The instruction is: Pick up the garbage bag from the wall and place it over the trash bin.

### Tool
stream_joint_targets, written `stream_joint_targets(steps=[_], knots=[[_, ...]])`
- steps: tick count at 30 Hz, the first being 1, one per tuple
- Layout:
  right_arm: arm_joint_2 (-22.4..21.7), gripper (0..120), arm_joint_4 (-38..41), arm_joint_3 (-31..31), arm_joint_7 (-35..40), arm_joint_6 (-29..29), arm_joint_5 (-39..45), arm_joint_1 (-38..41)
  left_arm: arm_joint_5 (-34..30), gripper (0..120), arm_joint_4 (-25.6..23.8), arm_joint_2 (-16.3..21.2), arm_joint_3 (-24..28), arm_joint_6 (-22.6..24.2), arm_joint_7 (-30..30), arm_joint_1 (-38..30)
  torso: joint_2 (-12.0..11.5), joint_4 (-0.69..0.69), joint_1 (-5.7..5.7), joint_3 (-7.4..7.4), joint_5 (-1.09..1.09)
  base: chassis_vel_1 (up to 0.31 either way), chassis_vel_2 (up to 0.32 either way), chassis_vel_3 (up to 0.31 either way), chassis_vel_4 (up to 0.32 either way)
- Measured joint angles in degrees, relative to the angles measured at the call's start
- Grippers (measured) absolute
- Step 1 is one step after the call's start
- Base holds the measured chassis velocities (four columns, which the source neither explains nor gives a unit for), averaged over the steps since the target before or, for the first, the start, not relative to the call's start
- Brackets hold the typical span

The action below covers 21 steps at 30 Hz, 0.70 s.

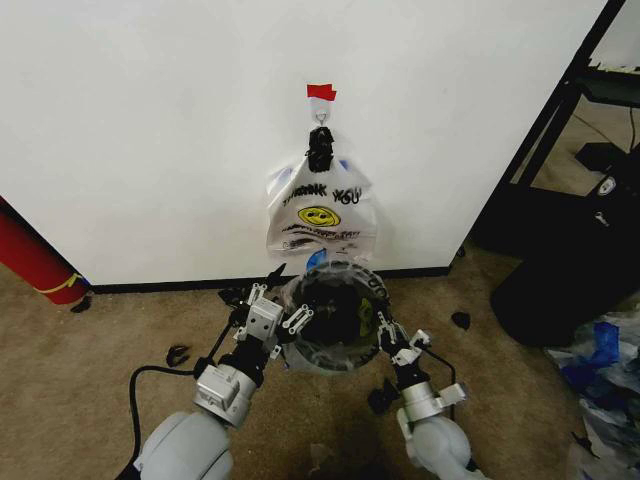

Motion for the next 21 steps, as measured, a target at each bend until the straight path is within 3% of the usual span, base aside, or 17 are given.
stream_joint_targets(steps=[5,12,21], knots=[[-1.6,0,-5.2,4.3,-14.4,0.5,-0.8,1.4,-8.8,99,3.2,2.3,-1.4,-3.8,5.9,-2.9,0.0,0.00,0.00,0.00,0.01,0.000,0.000,0.000,0.000],[-2.8,0,-8.7,9.4,-25.0,0.6,-5.0,3.4,-14.0,100,8.1,5.3,-2.1,-6.1,11.6,-6.5,0.0,0.00,0.00,0.00,0.01,0.000,0.000,0.000,0.000],[-3.9,0,-9.2,10.9,-28.9,-0.5,-6.2,4.8,-16.5,100,17.1,5.4,0.1,-7.7,19.2,-13.0,0.0,0.00,0.00,0.01,0.01,0.000,0.000,0.000,0.000]])
